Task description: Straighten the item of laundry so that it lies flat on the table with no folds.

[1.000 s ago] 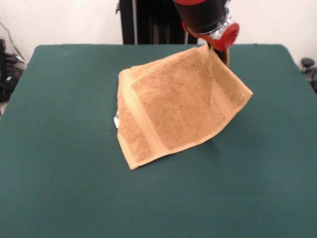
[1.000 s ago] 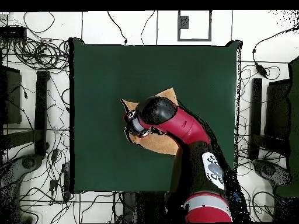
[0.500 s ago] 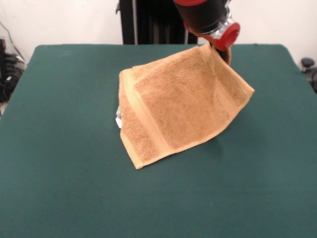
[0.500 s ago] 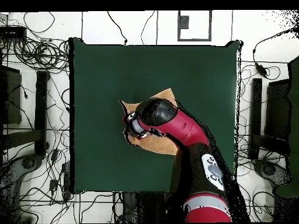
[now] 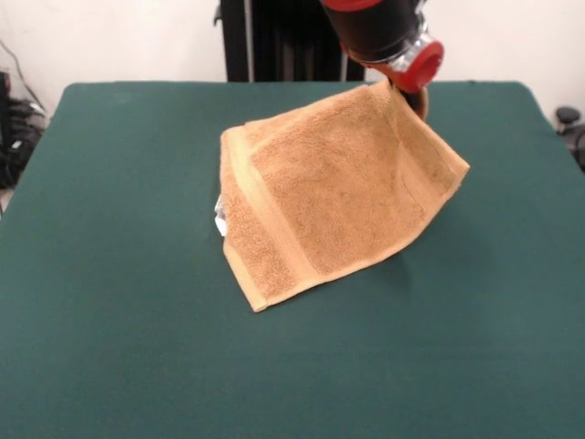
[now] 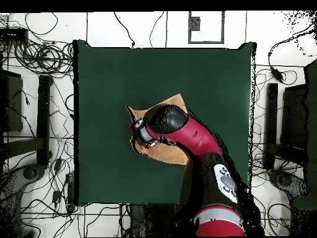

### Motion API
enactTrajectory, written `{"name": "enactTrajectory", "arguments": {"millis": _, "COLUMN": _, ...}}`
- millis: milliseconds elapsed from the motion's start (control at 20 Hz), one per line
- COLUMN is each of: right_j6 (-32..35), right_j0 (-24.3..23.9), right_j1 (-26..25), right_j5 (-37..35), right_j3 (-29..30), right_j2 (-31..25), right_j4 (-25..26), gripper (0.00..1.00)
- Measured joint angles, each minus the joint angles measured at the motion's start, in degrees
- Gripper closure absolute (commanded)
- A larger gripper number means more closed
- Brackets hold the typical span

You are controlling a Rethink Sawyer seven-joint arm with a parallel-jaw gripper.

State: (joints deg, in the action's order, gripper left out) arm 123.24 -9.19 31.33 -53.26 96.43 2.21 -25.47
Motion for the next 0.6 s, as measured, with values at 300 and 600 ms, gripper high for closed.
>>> {"name": "enactTrajectory", "arguments": {"millis": 300, "right_j6": 0.00, "right_j0": -0.16, "right_j1": 0.24, "right_j5": 0.06, "right_j3": 1.90, "right_j2": -1.21, "right_j4": -5.07, "gripper": 1.00}}
{"name": "enactTrajectory", "arguments": {"millis": 600, "right_j6": 0.00, "right_j0": -0.37, "right_j1": 0.40, "right_j5": 1.87, "right_j3": 4.23, "right_j2": -3.48, "right_j4": -9.34, "gripper": 1.00}}
